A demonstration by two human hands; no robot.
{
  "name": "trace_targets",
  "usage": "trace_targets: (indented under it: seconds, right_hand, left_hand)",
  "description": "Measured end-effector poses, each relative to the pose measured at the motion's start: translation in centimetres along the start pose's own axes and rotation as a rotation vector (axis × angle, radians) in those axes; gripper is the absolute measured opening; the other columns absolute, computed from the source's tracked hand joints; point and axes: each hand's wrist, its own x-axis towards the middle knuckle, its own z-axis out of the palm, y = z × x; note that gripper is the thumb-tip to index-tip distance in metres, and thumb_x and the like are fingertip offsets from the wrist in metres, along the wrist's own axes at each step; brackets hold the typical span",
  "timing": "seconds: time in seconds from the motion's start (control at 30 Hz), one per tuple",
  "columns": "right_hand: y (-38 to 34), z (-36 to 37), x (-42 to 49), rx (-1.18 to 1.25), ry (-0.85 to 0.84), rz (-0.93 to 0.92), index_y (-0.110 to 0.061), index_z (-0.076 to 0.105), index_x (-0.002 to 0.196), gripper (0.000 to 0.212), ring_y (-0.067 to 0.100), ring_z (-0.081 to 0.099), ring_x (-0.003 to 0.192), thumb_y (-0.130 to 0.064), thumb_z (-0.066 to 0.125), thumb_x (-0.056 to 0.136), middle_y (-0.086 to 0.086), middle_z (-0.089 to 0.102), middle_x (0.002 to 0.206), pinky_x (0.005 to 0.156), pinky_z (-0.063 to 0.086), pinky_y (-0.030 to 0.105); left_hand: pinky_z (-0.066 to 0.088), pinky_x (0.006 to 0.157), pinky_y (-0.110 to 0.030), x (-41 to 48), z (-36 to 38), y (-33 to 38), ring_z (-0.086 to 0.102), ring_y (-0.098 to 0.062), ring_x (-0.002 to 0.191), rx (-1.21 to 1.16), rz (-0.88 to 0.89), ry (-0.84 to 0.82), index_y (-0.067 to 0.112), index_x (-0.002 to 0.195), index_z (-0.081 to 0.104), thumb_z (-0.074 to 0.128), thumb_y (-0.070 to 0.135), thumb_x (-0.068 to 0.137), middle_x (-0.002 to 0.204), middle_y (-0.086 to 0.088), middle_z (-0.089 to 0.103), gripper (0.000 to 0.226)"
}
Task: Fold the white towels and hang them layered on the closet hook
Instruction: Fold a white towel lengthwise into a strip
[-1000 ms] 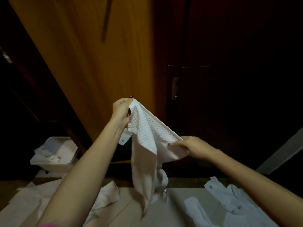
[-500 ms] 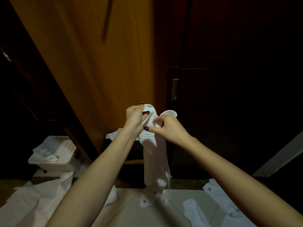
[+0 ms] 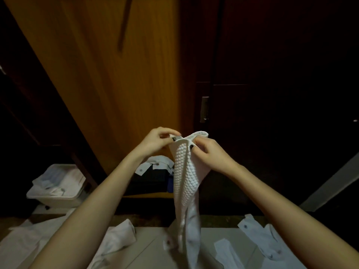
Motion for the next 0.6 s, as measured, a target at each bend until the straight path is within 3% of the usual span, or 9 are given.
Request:
trace_targets:
  seconds: [0.07, 0.17, 0.23, 0.33, 0.4, 0.47, 0.5, 0.57, 0.6]
  right_hand:
    - [0.0, -0.7, 0.1, -0.079, -0.086, -0.032, 0.001, 0.061, 0.092, 0.019, 0.022, 0.058, 0.084, -0.012, 0.049, 0.099, 0.012, 0.062, 0.092, 0.077, 0.047, 0.044]
    - [-0.5, -1.7, 0.2, -0.157, -0.173, -0.126, -0.002, 0.063, 0.103, 0.021, 0.018, 0.059, 0.094, -0.016, 0.048, 0.101, 0.008, 0.063, 0.102, 0.083, 0.047, 0.035]
    - [-0.6, -2.6, 0.0, -0.195, -0.198, -0.164, -0.007, 0.063, 0.101, 0.019, 0.012, 0.057, 0.094, -0.019, 0.049, 0.101, 0.002, 0.061, 0.101, 0.083, 0.047, 0.029]
    - [-0.3, -3.7, -0.7, -0.206, -0.194, -0.142, -0.011, 0.062, 0.092, 0.017, 0.004, 0.054, 0.088, -0.022, 0.052, 0.101, -0.005, 0.060, 0.094, 0.079, 0.045, 0.019]
    - [0.0, -4.2, -1.2, -0.144, -0.176, -0.081, -0.008, 0.063, 0.089, 0.020, 0.007, 0.055, 0.086, -0.023, 0.055, 0.099, 0.000, 0.061, 0.092, 0.077, 0.045, 0.021]
    - [0.2, -4.4, -1.9, -0.075, -0.190, -0.023, -0.005, 0.065, 0.091, 0.018, 0.012, 0.055, 0.085, -0.022, 0.062, 0.094, 0.006, 0.062, 0.093, 0.076, 0.045, 0.026]
    - [0.3, -4.3, -2.3, -0.053, -0.206, -0.003, -0.002, 0.065, 0.093, 0.019, 0.015, 0.056, 0.085, -0.021, 0.065, 0.092, 0.009, 0.062, 0.094, 0.076, 0.045, 0.029]
    - [0.5, -4.2, -3.2, -0.017, -0.204, 0.023, 0.005, 0.062, 0.090, 0.025, 0.022, 0.055, 0.081, -0.020, 0.065, 0.093, 0.017, 0.059, 0.091, 0.073, 0.044, 0.034]
    - [0.5, -4.3, -3.6, 0.007, -0.176, 0.036, 0.008, 0.059, 0.086, 0.030, 0.024, 0.052, 0.075, -0.020, 0.062, 0.095, 0.021, 0.056, 0.086, 0.070, 0.042, 0.036]
  left_hand:
    - [0.041, 0.091, -0.016, 0.0, -0.2, 0.2, 0.046, -0.007, 0.116, 0.107, 0.098, -0.169, 0.036, 0.099, 0.070, 0.066, 0.023, 0.091, 0.124, 0.004, 0.049, 0.016]
    - [0.027, 0.106, -0.028, 0.7, 0.3, 0.7, 0.027, -0.008, 0.132, 0.281, 0.264, -0.253, 0.028, 0.094, 0.067, 0.073, 0.027, 0.085, 0.136, 0.014, 0.040, 0.011]
    - [0.023, 0.110, -0.034, 1.1, 0.4, 1.6, 0.018, -0.006, 0.140, 0.308, 0.310, -0.348, 0.023, 0.080, 0.064, 0.072, 0.027, 0.085, 0.144, 0.016, 0.037, 0.011]
    - [0.029, 0.107, -0.021, 1.6, 0.8, 2.9, 0.018, 0.005, 0.143, 0.296, 0.351, -0.521, 0.023, 0.073, 0.059, 0.066, 0.028, 0.090, 0.143, 0.023, 0.044, 0.019]
    - [0.033, 0.103, -0.017, 1.6, 1.4, 3.3, 0.027, 0.004, 0.141, 0.281, 0.333, -0.540, 0.015, 0.074, 0.056, 0.064, 0.023, 0.093, 0.138, 0.018, 0.054, 0.021]
    - [0.040, 0.095, -0.015, 1.6, 1.8, 3.4, 0.048, -0.001, 0.129, 0.235, 0.359, -0.462, 0.009, 0.074, 0.052, 0.062, 0.017, 0.094, 0.123, 0.006, 0.066, 0.024]
    - [0.044, 0.085, -0.017, 1.5, 1.9, 3.5, 0.060, -0.006, 0.113, 0.199, 0.386, -0.402, 0.006, 0.073, 0.051, 0.062, 0.016, 0.094, 0.106, 0.000, 0.070, 0.026]
    - [0.038, 0.065, -0.017, 1.1, 1.5, 3.7, 0.056, -0.006, 0.073, 0.164, 0.426, -0.293, 0.006, 0.071, 0.051, 0.062, 0.016, 0.093, 0.074, 0.000, 0.057, 0.028]
    - [0.034, 0.060, -0.014, 0.9, 1.2, 3.9, 0.047, -0.001, 0.064, 0.169, 0.438, -0.269, 0.008, 0.070, 0.051, 0.063, 0.017, 0.093, 0.068, 0.005, 0.050, 0.028]
